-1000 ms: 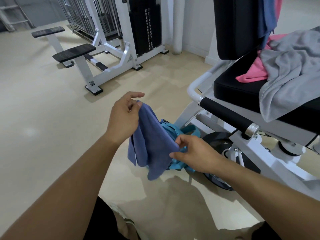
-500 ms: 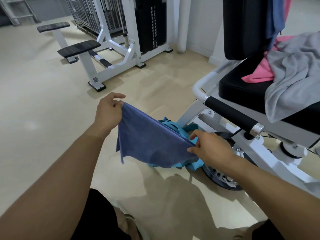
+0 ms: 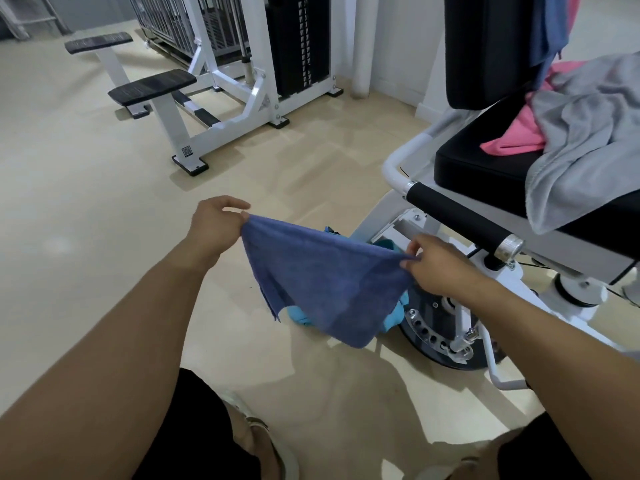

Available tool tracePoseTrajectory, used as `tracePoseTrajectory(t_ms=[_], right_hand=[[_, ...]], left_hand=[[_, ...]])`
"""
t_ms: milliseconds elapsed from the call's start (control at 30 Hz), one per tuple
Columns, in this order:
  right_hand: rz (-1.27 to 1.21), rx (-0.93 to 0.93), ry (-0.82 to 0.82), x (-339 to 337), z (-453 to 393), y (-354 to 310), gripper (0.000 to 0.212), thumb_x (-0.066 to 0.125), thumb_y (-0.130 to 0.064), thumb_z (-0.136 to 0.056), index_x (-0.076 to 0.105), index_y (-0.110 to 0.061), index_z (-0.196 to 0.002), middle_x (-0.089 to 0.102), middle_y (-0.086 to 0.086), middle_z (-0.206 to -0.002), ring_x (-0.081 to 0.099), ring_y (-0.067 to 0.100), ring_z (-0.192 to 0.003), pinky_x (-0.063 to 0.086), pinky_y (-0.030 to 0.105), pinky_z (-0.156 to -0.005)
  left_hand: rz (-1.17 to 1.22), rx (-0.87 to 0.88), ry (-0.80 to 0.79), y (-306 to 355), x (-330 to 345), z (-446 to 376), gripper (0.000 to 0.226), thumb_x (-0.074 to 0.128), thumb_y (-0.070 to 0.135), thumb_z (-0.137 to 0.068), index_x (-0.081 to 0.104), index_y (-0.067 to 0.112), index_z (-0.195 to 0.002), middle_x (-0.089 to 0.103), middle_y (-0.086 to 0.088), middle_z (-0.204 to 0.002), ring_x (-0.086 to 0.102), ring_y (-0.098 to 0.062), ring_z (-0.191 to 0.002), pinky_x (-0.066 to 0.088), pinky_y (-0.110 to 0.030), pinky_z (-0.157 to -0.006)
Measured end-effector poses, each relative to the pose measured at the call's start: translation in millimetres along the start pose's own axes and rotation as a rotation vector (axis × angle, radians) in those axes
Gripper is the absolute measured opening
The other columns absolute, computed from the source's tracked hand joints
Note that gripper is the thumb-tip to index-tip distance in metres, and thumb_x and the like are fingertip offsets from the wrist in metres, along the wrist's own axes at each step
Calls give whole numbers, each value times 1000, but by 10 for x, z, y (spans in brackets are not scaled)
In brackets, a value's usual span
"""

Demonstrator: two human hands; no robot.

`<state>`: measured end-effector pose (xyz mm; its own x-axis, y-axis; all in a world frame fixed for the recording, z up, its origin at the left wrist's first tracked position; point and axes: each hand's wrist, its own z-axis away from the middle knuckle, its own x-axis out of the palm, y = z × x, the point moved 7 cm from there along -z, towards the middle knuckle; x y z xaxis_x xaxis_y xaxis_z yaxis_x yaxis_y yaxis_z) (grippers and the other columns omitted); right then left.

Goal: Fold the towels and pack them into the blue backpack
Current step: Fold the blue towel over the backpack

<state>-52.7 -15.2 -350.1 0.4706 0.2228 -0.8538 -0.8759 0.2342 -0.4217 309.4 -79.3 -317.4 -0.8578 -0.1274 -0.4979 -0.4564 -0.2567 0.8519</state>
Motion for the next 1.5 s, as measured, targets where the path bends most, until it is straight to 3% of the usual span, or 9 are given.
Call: tracePoseTrajectory(t_ms=[133,300,400,600,767,900,1000,1333,1500], right_hand=[[107,-12,-73,129,14,-1,7,61,-32,-95,56,-27,-92,67,0,-90,66,16,-78,56,33,-69],[-373,-75,-121,100,201,-304,28,57,-17,-97,53,-29,-122,70,1,-92,75,15,-67,63,32,-68],[-545,-136,-167,107,404,-550,24,52,-13,-98,66,-29,-108,76,3,-83,76,19,-69,64,46,-77],[-587,-343,-469,241,688,-842,30,57,-14,-100,61,-30,-126,75,-9,-113,70,7,-106,58,31,-89],[-393,-420,-53,-36,655,-815,18,57,-30,-102,75,-28,-98,74,-10,-80,69,4,-74,53,24,-68],[-337,-404,194,-201,599,-737,7,73,-41,-90,78,-37,-89,67,-6,-82,62,6,-78,49,26,-70],[-351,-370,228,-239,579,-699,9,76,-43,-87,77,-34,-88,63,-12,-88,60,-1,-83,43,11,-69],[-386,-388,288,-350,670,-717,8,81,-36,-84,79,-29,-84,61,-22,-71,57,-13,-87,42,4,-72],[-392,-376,283,-358,681,-700,11,80,-41,-84,77,-32,-80,62,-29,-67,57,-18,-81,41,4,-68]], left_hand=[[-62,-18,-159,10,233,102,17,60,4,-94,73,8,-103,71,-18,-97,64,-25,-78,60,-40,-85],[31,-17,-69,96,237,163,19,60,3,-89,69,8,-106,73,-22,-98,68,-27,-75,63,-36,-71],[104,48,-113,254,357,301,21,59,1,-92,67,6,-110,74,-19,-91,68,-22,-69,62,-30,-62],[137,165,-295,500,641,613,13,63,8,-97,68,10,-109,79,-12,-86,74,-20,-79,62,-28,-73],[164,196,-463,611,846,837,14,65,9,-97,70,11,-110,80,-10,-91,75,-30,-93,61,-37,-88],[194,204,-528,651,940,940,15,65,11,-97,69,12,-112,80,-8,-94,76,-27,-94,61,-36,-90],[198,213,-543,663,988,987,15,65,11,-98,70,13,-112,80,-7,-95,76,-25,-95,60,-35,-90],[220,190,-583,683,1057,1100,23,56,7,-101,72,16,-115,79,-11,-100,76,-26,-97,59,-33,-91],[165,222,-603,693,1055,1144,44,84,8,-79,71,22,-118,80,-3,-97,76,-15,-97,57,-29,-93]])
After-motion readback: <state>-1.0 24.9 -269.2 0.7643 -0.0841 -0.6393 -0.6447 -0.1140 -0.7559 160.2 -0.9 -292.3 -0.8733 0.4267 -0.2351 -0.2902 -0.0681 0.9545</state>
